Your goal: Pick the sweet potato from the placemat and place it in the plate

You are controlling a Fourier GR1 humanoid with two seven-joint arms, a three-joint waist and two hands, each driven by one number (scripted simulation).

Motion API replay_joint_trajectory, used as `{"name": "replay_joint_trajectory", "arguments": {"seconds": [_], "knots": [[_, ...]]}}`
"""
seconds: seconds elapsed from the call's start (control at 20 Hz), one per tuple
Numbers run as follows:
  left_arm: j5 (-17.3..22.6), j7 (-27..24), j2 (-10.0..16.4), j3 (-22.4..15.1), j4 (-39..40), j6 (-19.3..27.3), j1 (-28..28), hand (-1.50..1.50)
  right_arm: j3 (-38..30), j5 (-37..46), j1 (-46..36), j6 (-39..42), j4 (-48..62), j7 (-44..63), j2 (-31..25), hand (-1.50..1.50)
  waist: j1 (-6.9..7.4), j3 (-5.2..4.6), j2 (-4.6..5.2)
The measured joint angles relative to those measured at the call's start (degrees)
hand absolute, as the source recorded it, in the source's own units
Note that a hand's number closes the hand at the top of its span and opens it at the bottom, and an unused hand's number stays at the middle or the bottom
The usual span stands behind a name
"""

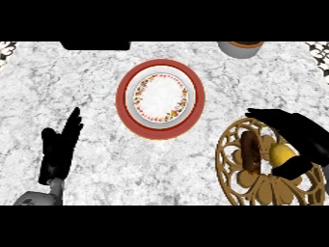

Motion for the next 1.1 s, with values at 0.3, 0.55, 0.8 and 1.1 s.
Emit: {"name": "replay_joint_trajectory", "arguments": {"seconds": [0.3,0.55,0.8,1.1], "knots": [[-0.7,0.3,0.1,0.1,-0.2,-0.2,0.1,0.00,4.5,3.9,-7.3,13.1,-2.7,12.8,-0.1,-1.50,0.15,-0.02,-0.03],[-0.5,0.3,0.3,0.9,-0.5,-1.1,0.0,0.00,7.6,4.6,-11.5,23.4,0.7,20.7,3.8,-1.50,0.21,0.01,0.04],[-1.2,-0.1,-0.5,1.6,0.3,-1.3,-0.3,0.00,7.7,6.3,-13.8,30.2,3.8,25.9,9.1,-1.50,-0.12,0.05,0.04],[-2.6,-0.2,-1.4,2.7,0.4,-2.0,0.1,0.00,6.2,11.6,-11.8,31.8,6.4,23.9,11.3,-1.50,-0.37,0.10,0.02]]}}
